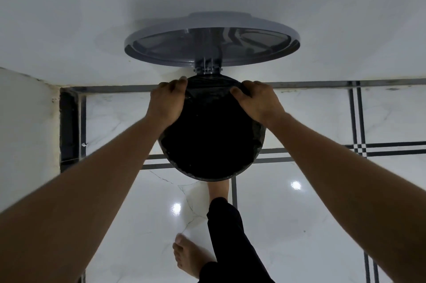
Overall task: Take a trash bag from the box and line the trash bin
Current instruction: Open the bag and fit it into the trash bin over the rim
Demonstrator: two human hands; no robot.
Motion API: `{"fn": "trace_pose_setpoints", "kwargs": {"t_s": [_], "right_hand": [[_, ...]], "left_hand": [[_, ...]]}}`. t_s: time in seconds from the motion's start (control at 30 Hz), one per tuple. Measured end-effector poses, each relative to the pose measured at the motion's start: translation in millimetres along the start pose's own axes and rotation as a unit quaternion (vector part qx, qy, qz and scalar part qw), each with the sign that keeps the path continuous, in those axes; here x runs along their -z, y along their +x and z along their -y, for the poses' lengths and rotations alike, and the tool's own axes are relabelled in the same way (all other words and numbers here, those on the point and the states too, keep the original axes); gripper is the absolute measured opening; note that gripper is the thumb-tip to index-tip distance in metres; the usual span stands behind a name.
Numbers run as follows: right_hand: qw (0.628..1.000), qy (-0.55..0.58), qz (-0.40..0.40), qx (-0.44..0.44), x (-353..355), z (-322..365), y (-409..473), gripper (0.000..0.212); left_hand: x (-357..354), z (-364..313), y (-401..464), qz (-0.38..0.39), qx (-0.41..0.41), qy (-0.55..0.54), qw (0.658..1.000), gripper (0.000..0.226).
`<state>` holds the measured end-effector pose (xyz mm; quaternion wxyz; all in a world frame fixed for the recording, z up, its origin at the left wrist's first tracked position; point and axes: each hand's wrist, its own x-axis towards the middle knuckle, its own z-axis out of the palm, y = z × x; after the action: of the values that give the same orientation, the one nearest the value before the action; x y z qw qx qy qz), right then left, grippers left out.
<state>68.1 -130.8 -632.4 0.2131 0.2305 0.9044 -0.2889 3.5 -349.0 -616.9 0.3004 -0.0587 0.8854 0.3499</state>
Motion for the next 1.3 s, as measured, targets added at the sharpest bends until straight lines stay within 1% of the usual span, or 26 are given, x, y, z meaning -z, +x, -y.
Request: {"fn": "trace_pose_setpoints", "kwargs": {"t_s": [0.07,0.1,0.13,0.2,0.23,0.3,0.33,0.4,0.53,0.6,0.63,0.67,0.7,0.77,0.8,0.87,0.9,0.93,1.0,1.03,1.07,1.1,1.17,1.2,1.23,1.3], "right_hand": [[0.998,0.041,0.045,-0.035,10,6,9,0.061],[0.996,0.06,0.055,-0.047,12,7,13,0.063],[0.996,0.065,0.042,-0.049,14,10,13,0.061],[0.998,0.045,-0.033,-0.003,11,13,9,0.056],[0.997,0.031,-0.055,0.036,9,15,7,0.052],[0.995,-0.015,-0.035,0.096,3,19,8,0.043],[0.994,-0.038,-0.017,0.104,1,20,11,0.041],[0.995,-0.051,0.007,0.089,-1,21,20,0.04],[0.996,-0.039,0.064,0.04,-1,27,39,0.041],[0.995,-0.002,0.099,-0.003,5,30,44,0.045],[0.994,0.014,0.104,-0.022,7,30,44,0.052],[0.995,0.027,0.09,-0.036,8,28,43,0.06],[0.997,0.03,0.052,-0.038,9,25,40,0.063],[0.999,0.019,-0.04,-0.031,7,18,30,0.055],[0.998,0.013,-0.056,-0.018,3,15,27,0.049],[1.0,0.005,-0.021,-0.004,-2,12,25,0.042],[1.0,0.008,0.001,-0.006,-1,13,26,0.041],[1.0,0.016,0.022,-0.014,1,14,27,0.041],[0.997,0.037,0.052,-0.043,5,16,28,0.044],[0.996,0.04,0.056,-0.058,7,18,23,0.049],[0.996,0.034,0.043,-0.064,10,20,15,0.054],[0.999,0.021,0.007,-0.046,14,24,2,0.052],[0.994,0.011,-0.1,0.053,21,33,-34,0.031],[0.981,0.02,-0.154,0.117,28,39,-55,0.024],[0.966,0.036,-0.199,0.163,35,44,-76,0.022],[0.94,0.05,-0.268,0.204,58,59,-113,0.021]], "left_hand": [[4,-3,15,0.038,0.069,-0.018,0.997,0.063],[7,-1,20,0.044,0.089,-0.033,0.995,0.065],[9,0,23,0.043,0.094,-0.049,0.993,0.065],[10,3,22,0.01,0.053,-0.071,0.996,0.056],[9,2,20,-0.013,0.025,-0.068,0.997,0.051],[8,-3,14,-0.014,-0.02,-0.042,0.999,0.051],[6,-6,14,0.0,-0.033,-0.022,0.999,0.049],[5,-7,20,0.012,-0.037,-0.009,0.999,0.045],[8,-13,33,0.045,0.011,-0.01,0.999,0.045],[11,-16,39,0.067,0.043,-0.001,0.997,0.041],[12,-15,41,0.067,0.05,0.0,0.996,0.036],[14,-13,41,0.057,0.054,-0.013,0.997,0.033],[16,-12,41,0.04,0.052,-0.041,0.997,0.033],[14,-4,40,0.001,0.054,-0.087,0.995,0.045],[12,0,39,0.004,0.056,-0.069,0.996,0.05],[9,4,40,0.028,0.065,-0.005,0.997,0.055],[9,6,43,0.046,0.066,0.021,0.997,0.049],[9,8,47,0.06,0.073,0.031,0.995,0.043],[12,9,48,0.075,0.087,0.034,0.993,0.045],[13,8,43,0.068,0.091,0.015,0.993,0.046],[14,7,32,0.045,0.083,-0.01,0.995,0.047],[15,4,17,0.012,0.063,-0.033,0.997,0.047],[18,-3,-25,-0.059,0.002,-0.057,0.997,0.037],[20,-6,-47,-0.086,-0.03,-0.064,0.994,0.029],[24,-8,-68,-0.099,-0.068,-0.065,0.991,0.023],[36,-15,-105,-0.116,-0.165,-0.036,0.979,0.024]]}}
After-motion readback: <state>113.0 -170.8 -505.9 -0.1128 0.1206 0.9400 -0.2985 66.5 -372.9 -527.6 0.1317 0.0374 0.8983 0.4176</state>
